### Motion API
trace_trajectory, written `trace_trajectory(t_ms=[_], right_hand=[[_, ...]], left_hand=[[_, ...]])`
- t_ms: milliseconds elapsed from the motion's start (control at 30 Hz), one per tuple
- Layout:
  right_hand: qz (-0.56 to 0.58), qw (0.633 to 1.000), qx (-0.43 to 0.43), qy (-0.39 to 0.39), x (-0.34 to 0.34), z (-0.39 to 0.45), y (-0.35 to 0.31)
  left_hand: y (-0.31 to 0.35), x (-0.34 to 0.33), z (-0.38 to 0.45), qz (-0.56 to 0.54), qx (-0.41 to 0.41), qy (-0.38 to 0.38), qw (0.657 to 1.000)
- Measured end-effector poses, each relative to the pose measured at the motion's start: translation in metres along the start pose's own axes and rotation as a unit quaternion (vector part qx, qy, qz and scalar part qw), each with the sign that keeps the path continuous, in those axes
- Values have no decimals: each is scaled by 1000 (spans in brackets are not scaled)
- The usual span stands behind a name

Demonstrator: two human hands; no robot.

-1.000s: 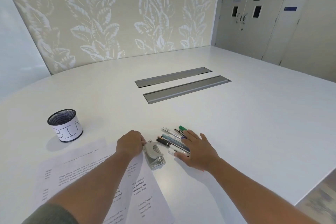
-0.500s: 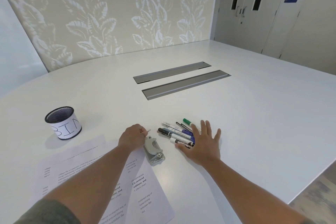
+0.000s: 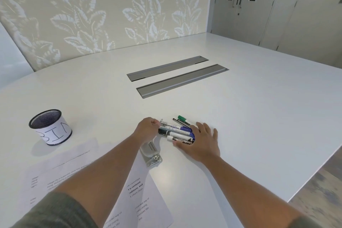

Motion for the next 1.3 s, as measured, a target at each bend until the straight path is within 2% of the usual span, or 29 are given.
trace_trajectory(t_ms=[233,367,533,767,867,1133,1300], right_hand=[[38,999,14,20,8,7,-11],[-32,997,-36,65,18,3,-4],[-15,995,-88,34,8,4,9],[56,998,-23,2,-4,14,0],[65,998,-20,11,-5,17,-3],[99,994,-39,11,-12,35,-4],[109,993,-55,-8,-19,49,-2]], left_hand=[[16,-21,10,-10,-8,8,1000],[25,-25,16,-18,-6,11,1000],[29,-32,20,-44,6,28,999],[34,-55,27,-90,8,57,994],[37,-59,32,-106,-10,76,991],[36,-63,41,5,-28,155,987],[40,-66,54,-40,-45,167,984]])
Point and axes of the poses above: each hand's wrist, its own z-axis towards the middle knuckle, its own x-axis out of the back of the hand, y = z × x, the point moved 9 cm from there along z, towards the middle knuckle, and after that the axes turned 3 degrees about -z, right-handed, at the moved point
